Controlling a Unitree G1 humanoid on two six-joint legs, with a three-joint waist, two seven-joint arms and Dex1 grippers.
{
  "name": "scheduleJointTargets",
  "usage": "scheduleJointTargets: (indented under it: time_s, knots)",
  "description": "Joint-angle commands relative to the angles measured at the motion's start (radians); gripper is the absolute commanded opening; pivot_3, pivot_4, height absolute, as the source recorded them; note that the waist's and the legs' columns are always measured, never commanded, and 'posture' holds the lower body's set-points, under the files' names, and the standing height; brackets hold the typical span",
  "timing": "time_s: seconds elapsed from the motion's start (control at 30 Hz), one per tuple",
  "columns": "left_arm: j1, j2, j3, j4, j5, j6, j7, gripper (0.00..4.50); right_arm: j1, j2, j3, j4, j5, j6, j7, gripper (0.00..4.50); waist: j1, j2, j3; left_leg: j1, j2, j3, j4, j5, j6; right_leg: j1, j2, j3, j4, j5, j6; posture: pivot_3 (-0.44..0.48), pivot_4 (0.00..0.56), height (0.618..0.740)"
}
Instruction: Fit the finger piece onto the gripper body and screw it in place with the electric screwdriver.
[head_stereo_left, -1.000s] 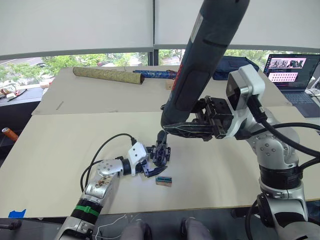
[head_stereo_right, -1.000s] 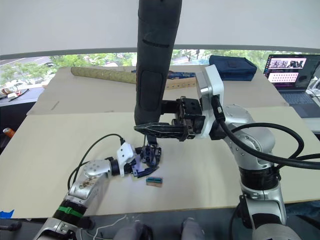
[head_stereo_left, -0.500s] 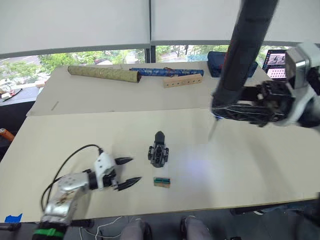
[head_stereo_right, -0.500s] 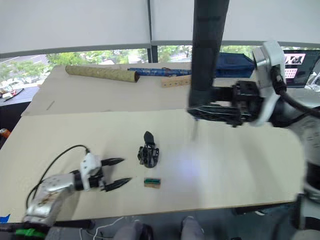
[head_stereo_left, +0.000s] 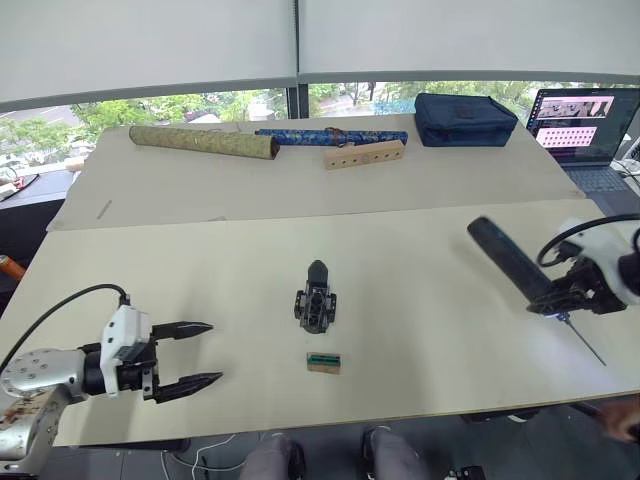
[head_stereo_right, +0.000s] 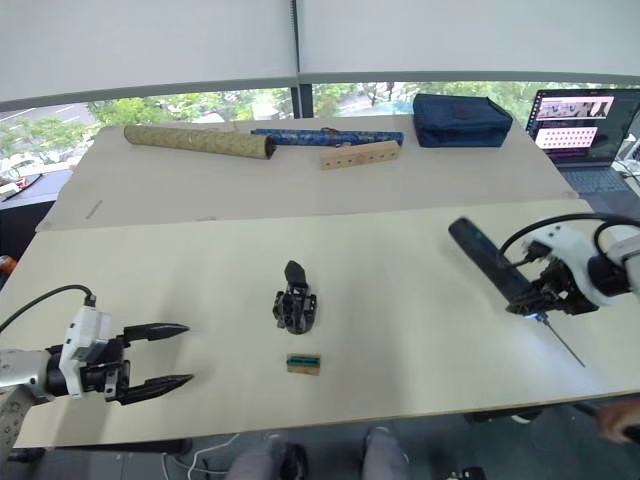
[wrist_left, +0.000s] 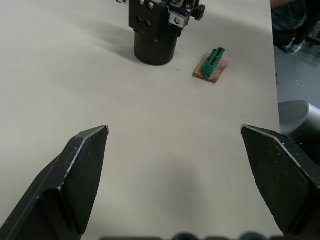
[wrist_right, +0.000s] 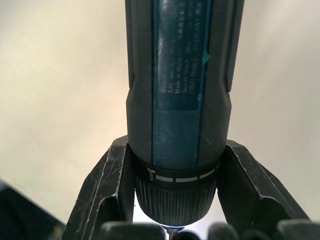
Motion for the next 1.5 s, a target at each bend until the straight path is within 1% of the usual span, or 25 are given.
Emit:
scheduleJointTargets:
  time_s: [0.03, 0.13, 0.37, 0.5, 0.6, 0.67, 0.73, 0.8, 0.83, 0.87, 0.93, 1.0, 1.1, 1.17, 1.23, 1.3, 1.37, 1.43, 1.5]
  knots:
    - [0.000, 0.024, 0.048, 0.005, -0.017, 0.016, -0.021, 4.48, -0.078, 0.052, -0.017, 0.116, -0.087, -0.077, -0.005, 1.90, 0.000, 0.001, 0.003, 0.000, 0.000, 0.000, 0.000, 0.001, -0.001, -0.001, 0.001, 0.000, 0.001, 0.000, 0.000, 0.000, 0.150, 0.740]
    - [0.007, 0.021, 0.062, -0.025, -0.025, 0.034, -0.011, 4.48, -0.106, 0.101, -0.016, 0.208, -0.142, -0.124, 0.005, 1.90, 0.002, 0.002, 0.005, 0.000, 0.000, 0.001, 0.000, 0.002, -0.002, -0.001, 0.002, 0.000, 0.001, 0.000, 0.000, 0.000, 0.150, 0.740]
    - [0.046, 0.001, 0.095, -0.071, -0.024, 0.042, 0.016, 4.48, -0.130, 0.162, -0.018, 0.326, -0.203, -0.172, 0.063, 1.90, 0.008, 0.001, 0.005, -0.001, 0.000, 0.002, 0.000, 0.002, -0.003, 0.000, 0.003, 0.000, 0.000, -0.001, 0.002, 0.000, 0.150, 0.740]
    - [0.044, 0.002, 0.100, -0.079, -0.027, 0.052, 0.025, 4.48, -0.143, 0.198, -0.035, 0.387, -0.224, -0.188, 0.056, 1.90, 0.006, -0.002, 0.006, 0.006, 0.001, 0.003, 0.000, 0.002, -0.003, 0.007, 0.004, 0.000, 0.000, -0.001, 0.002, 0.000, 0.150, 0.740]
    - [0.044, 0.007, 0.108, -0.083, -0.029, 0.064, 0.028, 4.48, -0.154, 0.215, -0.057, 0.412, -0.228, -0.195, 0.052, 1.90, 0.006, -0.003, 0.006, 0.006, 0.001, 0.001, 0.001, 0.002, -0.003, 0.008, 0.004, 0.000, 0.000, -0.001, 0.001, 0.000, 0.150, 0.740]
    - [0.042, 0.009, 0.120, -0.081, -0.027, 0.073, 0.038, 4.50, -0.159, 0.215, -0.069, 0.421, -0.236, -0.197, 0.063, 2.93, 0.005, -0.003, 0.006, 0.007, 0.001, 0.001, 0.002, 0.002, -0.003, 0.008, 0.004, 0.000, 0.001, -0.001, 0.001, 0.000, 0.150, 0.740]
    - [0.039, 0.007, 0.132, -0.075, -0.023, 0.074, 0.050, 4.50, -0.164, 0.209, -0.085, 0.427, -0.238, -0.203, 0.067, 3.52, 0.004, -0.003, 0.006, 0.006, 0.001, 0.001, 0.002, 0.002, -0.003, 0.008, 0.004, 0.000, 0.001, -0.001, 0.001, 0.000, 0.150, 0.740]
    - [0.042, 0.007, 0.147, -0.067, -0.011, 0.079, 0.070, 4.50, -0.170, 0.191, -0.112, 0.425, -0.227, -0.224, 0.081, 4.26, 0.004, -0.003, 0.006, 0.006, 0.001, 0.001, 0.002, 0.002, -0.003, 0.008, 0.004, 0.000, 0.001, -0.001, 0.001, 0.000, 0.150, 0.740]
    - [0.045, 0.008, 0.155, -0.061, 0.001, 0.082, 0.087, 4.50, -0.173, 0.177, -0.132, 0.417, -0.217, -0.240, 0.090, 4.46, 0.004, -0.003, 0.006, 0.006, 0.001, 0.001, 0.002, 0.002, -0.003, 0.008, 0.004, 0.000, 0.001, -0.001, 0.001, 0.000, 0.150, 0.740]
    - [0.048, 0.008, 0.160, -0.055, 0.009, 0.083, 0.099, 4.50, -0.175, 0.165, -0.148, 0.407, -0.211, -0.252, 0.099, 4.46, 0.005, -0.003, 0.006, 0.006, 0.001, 0.001, 0.002, 0.002, -0.003, 0.008, 0.004, 0.000, 0.001, -0.001, 0.001, 0.000, 0.150, 0.740]
    - [0.051, 0.001, 0.178, -0.043, 0.030, 0.070, 0.128, 4.50, -0.167, 0.129, -0.191, 0.369, -0.189, -0.322, 0.138, 4.46, 0.006, -0.003, 0.006, 0.006, 0.001, 0.001, 0.002, 0.002, -0.003, 0.008, 0.004, 0.000, 0.002, -0.001, 0.001, 0.000, 0.150, 0.740]
    - [0.053, -0.007, 0.194, -0.028, 0.057, 0.038, 0.152, 4.50, -0.147, 0.092, -0.246, 0.323, -0.155, -0.440, 0.171, 4.46, 0.006, -0.003, 0.006, 0.006, 0.001, 0.001, 0.002, 0.002, -0.003, 0.007, 0.004, 0.000, 0.001, -0.001, 0.001, 0.000, 0.150, 0.740]
    - [0.065, -0.006, 0.211, 0.004, 0.106, -0.015, 0.166, 4.50, -0.120, 0.086, -0.356, 0.266, -0.055, -0.562, 0.228, 4.46, 0.004, -0.003, 0.006, 0.007, 0.001, 0.001, 0.002, 0.002, -0.003, 0.008, 0.004, 0.000, 0.001, -0.001, 0.001, 0.000, 0.150, 0.740]
    - [0.081, -0.007, 0.223, 0.030, 0.130, -0.043, 0.169, 4.50, -0.080, 0.094, -0.417, 0.205, 0.045, -0.628, 0.287, 4.46, 0.003, -0.004, 0.006, 0.007, 0.002, 0.001, 0.002, 0.002, -0.003, 0.009, 0.005, 0.000, 0.002, -0.001, 0.001, 0.000, 0.150, 0.740]
    - [0.103, -0.008, 0.237, 0.055, 0.150, -0.079, 0.166, 4.50, -0.015, 0.126, -0.481, 0.120, 0.121, -0.698, 0.308, 4.46, 0.001, -0.004, 0.006, 0.009, 0.002, 0.002, 0.002, 0.002, -0.003, 0.010, 0.004, 0.001, 0.002, -0.001, 0.001, 0.000, 0.150, 0.740]
    - [0.127, -0.007, 0.250, 0.076, 0.169, -0.113, 0.166, 4.50, 0.067, 0.187, -0.540, 0.002, 0.209, -0.778, 0.308, 4.46, 0.000, -0.005, 0.005, 0.009, 0.002, 0.002, 0.002, 0.002, -0.003, 0.010, 0.005, 0.001, 0.002, -0.001, 0.001, 0.000, 0.150, 0.740]
    - [0.162, -0.005, 0.258, 0.098, 0.202, -0.161, 0.161, 4.50, 0.181, 0.233, -0.576, -0.178, 0.285, -0.724, 0.274, 4.46, 0.003, -0.006, 0.005, 0.010, 0.003, 0.002, 0.002, 0.002, -0.003, 0.010, 0.005, 0.001, 0.003, -0.001, 0.001, 0.000, 0.150, 0.740]
    - [0.190, -0.028, 0.268, 0.111, 0.223, -0.207, 0.179, 4.50, 0.293, 0.290, -0.586, -0.323, 0.311, -0.739, 0.231, 4.46, 0.008, -0.006, 0.005, 0.010, 0.003, 0.002, 0.002, 0.002, -0.003, 0.010, 0.004, 0.001, 0.004, -0.001, 0.001, 0.000, 0.150, 0.740]
    - [0.209, -0.056, 0.270, 0.103, 0.236, -0.247, 0.203, 4.50, 0.362, 0.358, -0.584, -0.388, 0.298, -0.838, 0.204, 4.46, 0.012, -0.006, 0.005, 0.010, 0.003, 0.002, 0.002, 0.002, -0.003, 0.010, 0.004, 0.001, 0.004, -0.001, 0.001, 0.000, 0.150, 0.740]
